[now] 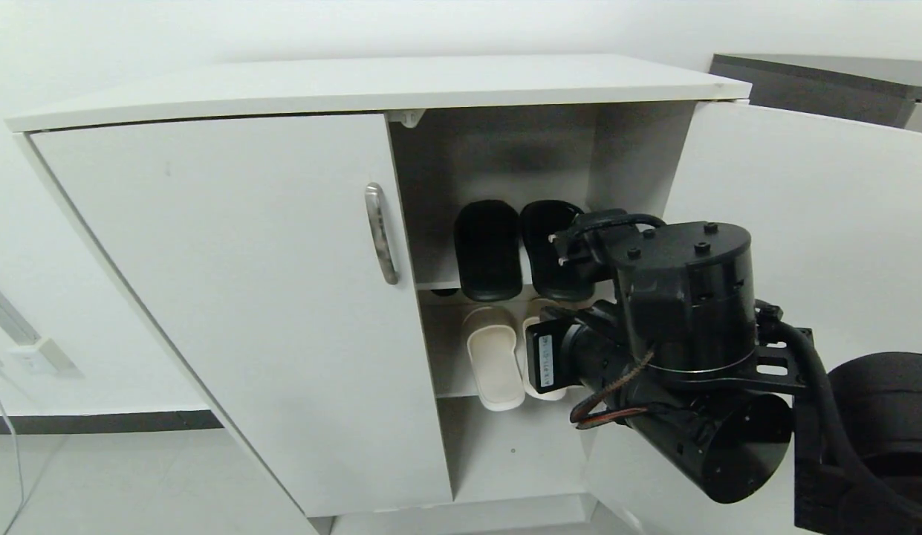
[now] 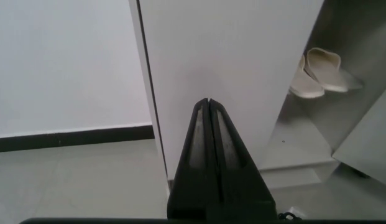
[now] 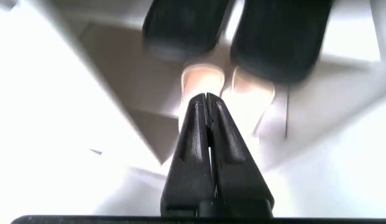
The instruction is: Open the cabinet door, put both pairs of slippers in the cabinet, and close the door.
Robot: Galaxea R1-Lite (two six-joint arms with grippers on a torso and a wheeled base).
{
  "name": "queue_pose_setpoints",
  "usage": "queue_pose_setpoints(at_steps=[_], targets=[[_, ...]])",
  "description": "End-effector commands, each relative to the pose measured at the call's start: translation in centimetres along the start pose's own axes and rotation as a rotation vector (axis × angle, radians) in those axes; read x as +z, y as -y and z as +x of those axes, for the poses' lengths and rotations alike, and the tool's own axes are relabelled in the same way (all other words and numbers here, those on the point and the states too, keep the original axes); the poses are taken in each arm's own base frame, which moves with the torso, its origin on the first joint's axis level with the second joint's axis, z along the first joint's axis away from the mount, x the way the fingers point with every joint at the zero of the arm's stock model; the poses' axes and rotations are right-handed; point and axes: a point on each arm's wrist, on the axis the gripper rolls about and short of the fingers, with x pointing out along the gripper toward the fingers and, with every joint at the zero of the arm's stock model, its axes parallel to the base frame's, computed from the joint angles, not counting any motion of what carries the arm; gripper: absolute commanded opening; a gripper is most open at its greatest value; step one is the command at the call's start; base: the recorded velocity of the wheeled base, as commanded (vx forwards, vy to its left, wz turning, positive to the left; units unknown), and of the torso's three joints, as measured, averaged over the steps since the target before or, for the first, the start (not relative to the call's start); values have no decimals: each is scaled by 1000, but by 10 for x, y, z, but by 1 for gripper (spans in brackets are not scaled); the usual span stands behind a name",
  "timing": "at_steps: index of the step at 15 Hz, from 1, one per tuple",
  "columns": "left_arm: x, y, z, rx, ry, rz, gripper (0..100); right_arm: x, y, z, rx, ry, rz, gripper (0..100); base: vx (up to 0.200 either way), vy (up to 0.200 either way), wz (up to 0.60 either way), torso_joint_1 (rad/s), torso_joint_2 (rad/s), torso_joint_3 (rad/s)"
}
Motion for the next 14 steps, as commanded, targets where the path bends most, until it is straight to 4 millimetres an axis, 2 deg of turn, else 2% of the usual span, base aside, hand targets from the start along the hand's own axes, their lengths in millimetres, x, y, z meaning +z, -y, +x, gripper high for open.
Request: queue_pose_setpoints(at_steps=[1, 11, 14], targets=[[0, 0, 0, 2, -2, 0, 0, -2, -1, 2, -1, -6, -5, 0, -200, 0, 0, 2, 7, 2], [0, 0, 0, 2, -2, 0, 0, -13, 0, 12, -9, -23, -13, 0, -200, 0, 0, 1, 2, 4], [0, 0, 0, 0, -2, 0, 0, -18, 12, 20, -46, -43, -43, 0, 0, 0, 0, 0, 0, 0]])
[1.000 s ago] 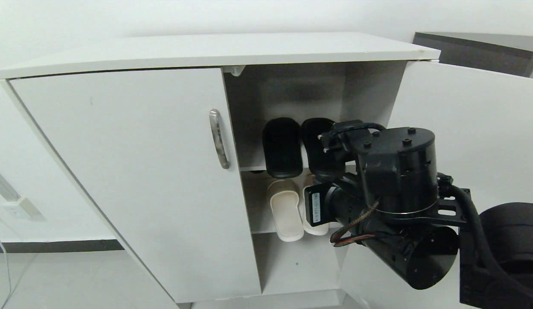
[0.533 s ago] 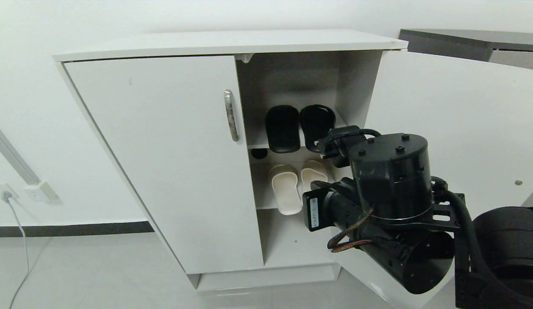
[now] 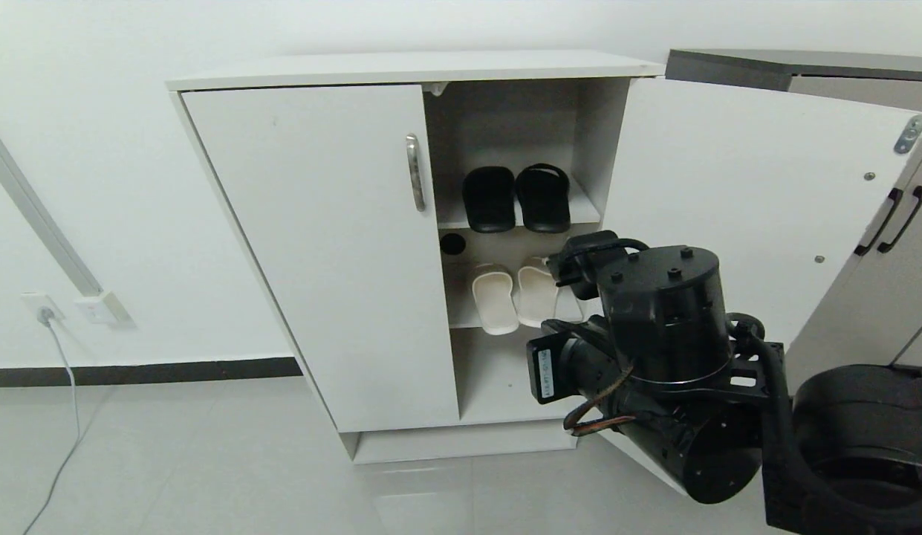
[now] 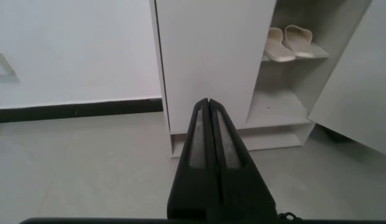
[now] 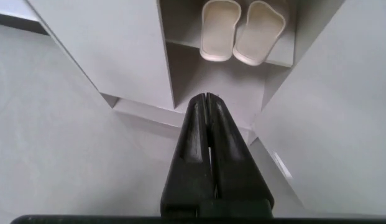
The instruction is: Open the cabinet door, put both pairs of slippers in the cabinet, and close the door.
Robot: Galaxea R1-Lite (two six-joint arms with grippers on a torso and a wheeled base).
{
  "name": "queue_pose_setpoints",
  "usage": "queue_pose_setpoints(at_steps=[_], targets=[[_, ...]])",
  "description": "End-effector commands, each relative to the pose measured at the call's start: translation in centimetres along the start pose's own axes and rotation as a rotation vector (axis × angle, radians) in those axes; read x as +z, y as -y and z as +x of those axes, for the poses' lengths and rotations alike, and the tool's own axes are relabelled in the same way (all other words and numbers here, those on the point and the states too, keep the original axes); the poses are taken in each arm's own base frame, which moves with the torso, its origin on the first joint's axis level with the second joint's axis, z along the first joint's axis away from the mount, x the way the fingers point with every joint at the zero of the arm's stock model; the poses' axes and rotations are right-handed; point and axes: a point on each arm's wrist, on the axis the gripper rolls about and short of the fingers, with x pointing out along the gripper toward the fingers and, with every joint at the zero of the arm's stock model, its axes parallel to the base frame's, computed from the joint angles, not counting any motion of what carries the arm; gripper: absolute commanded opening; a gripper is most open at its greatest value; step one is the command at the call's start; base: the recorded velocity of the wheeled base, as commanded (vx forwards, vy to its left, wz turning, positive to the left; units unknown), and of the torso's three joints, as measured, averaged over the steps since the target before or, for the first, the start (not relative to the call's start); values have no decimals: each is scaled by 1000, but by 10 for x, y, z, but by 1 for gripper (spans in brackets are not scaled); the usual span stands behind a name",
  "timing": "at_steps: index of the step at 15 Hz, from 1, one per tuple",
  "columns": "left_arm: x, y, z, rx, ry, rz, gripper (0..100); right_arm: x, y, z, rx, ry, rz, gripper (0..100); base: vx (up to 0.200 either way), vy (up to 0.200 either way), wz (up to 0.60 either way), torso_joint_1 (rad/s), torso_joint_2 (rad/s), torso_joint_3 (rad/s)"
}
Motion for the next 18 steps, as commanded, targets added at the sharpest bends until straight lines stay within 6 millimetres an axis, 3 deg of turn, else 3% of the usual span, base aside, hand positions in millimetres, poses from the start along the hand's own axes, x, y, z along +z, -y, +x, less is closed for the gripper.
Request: queue_pose_setpoints(at_steps=[1, 18], targets=[[0, 0, 0, 0, -2, 0, 0, -3, 4, 5, -20, -11, -5, 0, 0, 0, 0, 0, 0, 0], [0, 0, 0, 0, -2, 0, 0, -7, 5, 11, -29, -8, -8, 0, 0, 0, 0, 1, -17, -19]])
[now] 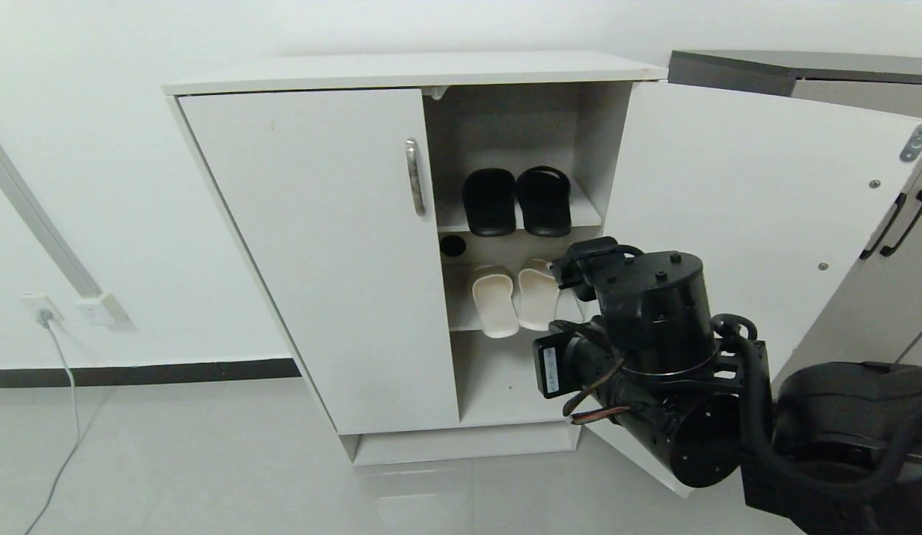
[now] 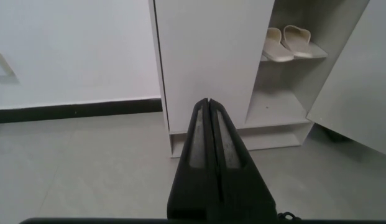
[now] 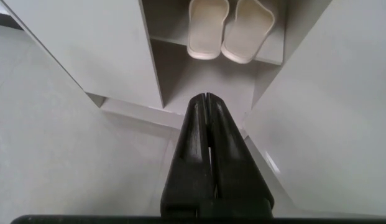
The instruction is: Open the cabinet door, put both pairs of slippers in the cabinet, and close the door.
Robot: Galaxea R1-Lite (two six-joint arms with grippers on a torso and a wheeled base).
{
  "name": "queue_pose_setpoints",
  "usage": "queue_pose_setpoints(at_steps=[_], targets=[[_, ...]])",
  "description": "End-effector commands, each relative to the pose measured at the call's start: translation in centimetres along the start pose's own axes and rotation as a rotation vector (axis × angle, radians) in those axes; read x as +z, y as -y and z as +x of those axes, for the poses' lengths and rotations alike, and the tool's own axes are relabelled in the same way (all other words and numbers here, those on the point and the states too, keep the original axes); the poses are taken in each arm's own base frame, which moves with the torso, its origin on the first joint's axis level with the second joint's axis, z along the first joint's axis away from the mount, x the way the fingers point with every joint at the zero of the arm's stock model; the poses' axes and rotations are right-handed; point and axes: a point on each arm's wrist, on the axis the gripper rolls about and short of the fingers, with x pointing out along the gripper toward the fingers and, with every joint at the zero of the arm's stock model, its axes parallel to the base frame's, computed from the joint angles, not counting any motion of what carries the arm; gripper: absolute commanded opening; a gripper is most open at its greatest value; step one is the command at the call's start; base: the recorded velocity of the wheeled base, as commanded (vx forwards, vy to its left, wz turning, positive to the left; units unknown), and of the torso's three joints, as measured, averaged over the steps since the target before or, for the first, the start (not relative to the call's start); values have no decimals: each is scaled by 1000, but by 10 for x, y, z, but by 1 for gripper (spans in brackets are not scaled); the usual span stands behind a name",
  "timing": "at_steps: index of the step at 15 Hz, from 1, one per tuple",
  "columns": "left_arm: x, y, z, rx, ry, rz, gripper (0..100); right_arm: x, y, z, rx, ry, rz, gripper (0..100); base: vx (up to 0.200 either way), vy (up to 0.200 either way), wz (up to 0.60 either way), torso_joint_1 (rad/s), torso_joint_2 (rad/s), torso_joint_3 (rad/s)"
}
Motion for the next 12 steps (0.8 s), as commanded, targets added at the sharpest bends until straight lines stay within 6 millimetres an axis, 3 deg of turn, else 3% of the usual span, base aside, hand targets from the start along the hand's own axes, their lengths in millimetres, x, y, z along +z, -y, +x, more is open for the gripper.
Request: queue_pose_setpoints(at_steps=[1, 6, 12], targets=[[0, 0, 0, 1, -3, 0, 0, 0, 0, 0, 0, -1, -1, 0, 0, 0, 0, 2, -173, -325], [0, 0, 0, 1, -3, -1, 0, -1, 0, 0, -2, -2, -1, 0, 0, 0, 0, 30, -424, -369], [0, 0, 0, 1, -3, -1, 0, -1, 0, 0, -2, -3, -2, 0, 0, 0, 0, 111, -462, -347]])
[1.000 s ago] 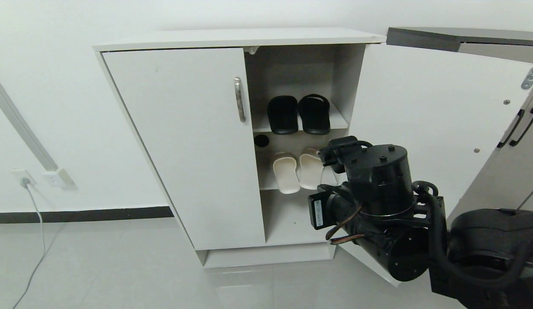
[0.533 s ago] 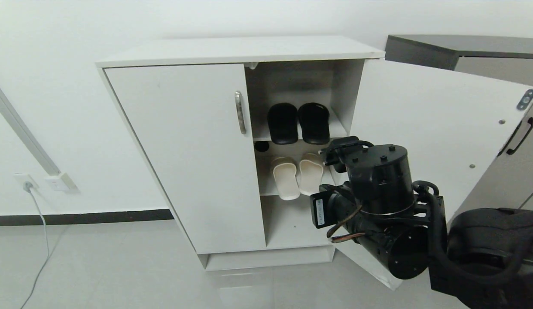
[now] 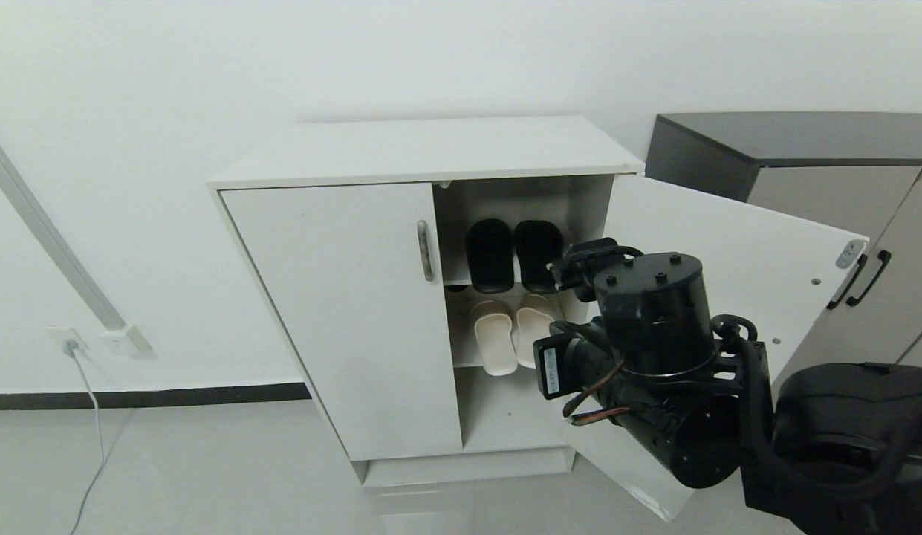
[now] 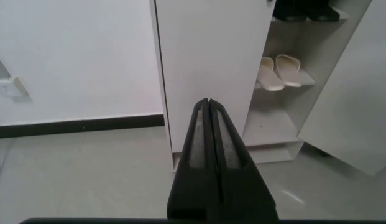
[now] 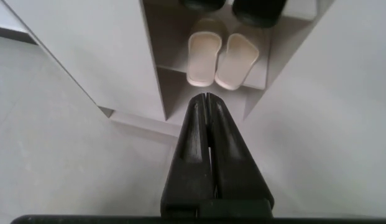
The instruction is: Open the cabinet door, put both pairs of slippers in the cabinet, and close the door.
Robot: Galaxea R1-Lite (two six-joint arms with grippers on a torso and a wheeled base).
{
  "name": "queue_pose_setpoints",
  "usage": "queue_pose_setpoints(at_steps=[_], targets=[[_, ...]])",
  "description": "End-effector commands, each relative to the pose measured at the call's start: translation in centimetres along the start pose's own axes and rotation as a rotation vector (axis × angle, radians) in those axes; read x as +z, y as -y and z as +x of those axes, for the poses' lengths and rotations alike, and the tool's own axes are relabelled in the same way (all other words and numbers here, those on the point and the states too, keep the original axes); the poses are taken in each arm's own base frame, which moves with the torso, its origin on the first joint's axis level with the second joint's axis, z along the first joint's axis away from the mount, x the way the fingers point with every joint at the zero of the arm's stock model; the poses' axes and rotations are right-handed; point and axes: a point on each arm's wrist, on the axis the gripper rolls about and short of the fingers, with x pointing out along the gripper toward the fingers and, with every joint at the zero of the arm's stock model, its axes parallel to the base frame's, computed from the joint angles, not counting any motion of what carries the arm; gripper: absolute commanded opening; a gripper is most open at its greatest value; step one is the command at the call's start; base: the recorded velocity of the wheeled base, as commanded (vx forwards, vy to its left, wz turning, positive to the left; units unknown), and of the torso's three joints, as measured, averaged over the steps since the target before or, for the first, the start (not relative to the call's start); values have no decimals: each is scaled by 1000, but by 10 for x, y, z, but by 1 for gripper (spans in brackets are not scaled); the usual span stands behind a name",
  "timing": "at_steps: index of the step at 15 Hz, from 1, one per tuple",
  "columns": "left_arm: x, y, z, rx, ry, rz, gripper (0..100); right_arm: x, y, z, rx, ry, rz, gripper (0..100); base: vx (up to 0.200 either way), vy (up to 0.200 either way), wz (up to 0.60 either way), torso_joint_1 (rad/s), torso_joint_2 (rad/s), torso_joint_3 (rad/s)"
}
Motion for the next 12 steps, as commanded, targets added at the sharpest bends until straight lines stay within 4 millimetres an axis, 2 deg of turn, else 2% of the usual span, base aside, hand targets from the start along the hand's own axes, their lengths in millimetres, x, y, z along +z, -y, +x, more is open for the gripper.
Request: queue_pose_setpoints(at_steps=[1, 12], targets=[[0, 0, 0, 3, -2, 0, 0, 0, 0, 0, 2, 1, 0, 0, 0, 0, 0, 144, -476, -334], [0, 0, 0, 0, -2, 0, 0, 0, 0, 0, 0, 0, -2, 0, 0, 0, 0, 185, -501, -319]])
